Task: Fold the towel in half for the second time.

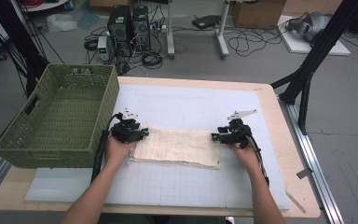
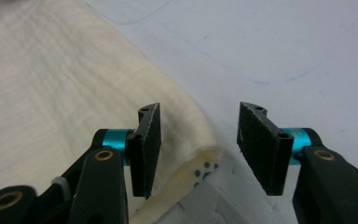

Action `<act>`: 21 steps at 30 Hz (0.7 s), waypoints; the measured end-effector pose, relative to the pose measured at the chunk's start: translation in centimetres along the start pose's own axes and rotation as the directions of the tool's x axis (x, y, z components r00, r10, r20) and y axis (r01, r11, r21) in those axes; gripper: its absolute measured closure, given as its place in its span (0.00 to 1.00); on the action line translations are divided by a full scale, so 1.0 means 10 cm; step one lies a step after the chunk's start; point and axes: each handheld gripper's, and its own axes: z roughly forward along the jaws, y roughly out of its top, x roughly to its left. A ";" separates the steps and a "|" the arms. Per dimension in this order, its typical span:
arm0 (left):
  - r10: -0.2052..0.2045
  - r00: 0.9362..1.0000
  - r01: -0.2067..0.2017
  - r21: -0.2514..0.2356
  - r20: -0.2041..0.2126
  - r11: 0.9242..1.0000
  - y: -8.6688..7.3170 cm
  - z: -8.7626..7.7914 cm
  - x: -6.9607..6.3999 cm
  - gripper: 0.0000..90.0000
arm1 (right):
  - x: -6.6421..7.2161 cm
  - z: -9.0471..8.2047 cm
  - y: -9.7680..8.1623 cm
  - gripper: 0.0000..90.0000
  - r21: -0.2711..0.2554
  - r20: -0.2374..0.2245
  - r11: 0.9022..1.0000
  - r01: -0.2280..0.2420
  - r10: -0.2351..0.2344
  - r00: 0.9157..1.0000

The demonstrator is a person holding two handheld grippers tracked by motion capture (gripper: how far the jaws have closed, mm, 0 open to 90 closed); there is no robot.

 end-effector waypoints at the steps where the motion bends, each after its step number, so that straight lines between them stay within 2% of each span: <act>1: -0.002 1.000 0.002 0.001 0.004 1.000 0.00 0.00 0.00 0.62 | 0.00 0.02 -0.01 0.58 0.013 -0.006 1.000 0.000 0.000 1.000; 3: 0.003 1.000 -0.003 -0.003 0.017 1.000 0.00 0.00 0.00 0.70 | 0.00 0.03 -0.01 0.67 0.013 -0.002 1.000 0.000 0.000 1.000; 5: 0.004 0.999 -0.004 -0.006 0.044 1.000 0.00 0.00 0.00 0.81 | 0.00 0.03 -0.01 0.75 0.016 -0.021 1.000 0.005 -0.005 1.000; 7: 0.011 0.998 -0.010 -0.010 0.064 1.000 0.00 0.00 -0.01 0.93 | 0.02 0.03 0.00 0.87 0.027 -0.033 1.000 0.014 -0.013 0.999; 9: 0.008 0.998 -0.007 -0.011 0.063 1.000 0.00 -0.01 0.00 0.95 | 0.02 0.03 0.00 0.92 0.034 -0.060 0.999 0.020 -0.018 0.998; 13: -0.003 0.997 0.005 -0.030 0.071 1.000 0.00 -0.06 0.03 0.95 | 0.02 0.00 0.01 0.94 0.022 -0.068 1.000 0.021 -0.020 0.997; 16: -0.016 0.997 0.021 -0.067 0.073 0.998 0.03 -0.12 0.01 0.95 | 0.04 -0.09 0.03 0.94 -0.021 -0.070 0.999 0.028 -0.029 0.997; 21: 0.020 0.999 -0.014 -0.129 0.043 0.992 0.03 -0.26 -0.06 0.95 | 0.11 -0.23 0.04 0.94 -0.066 -0.075 0.997 0.049 -0.054 0.996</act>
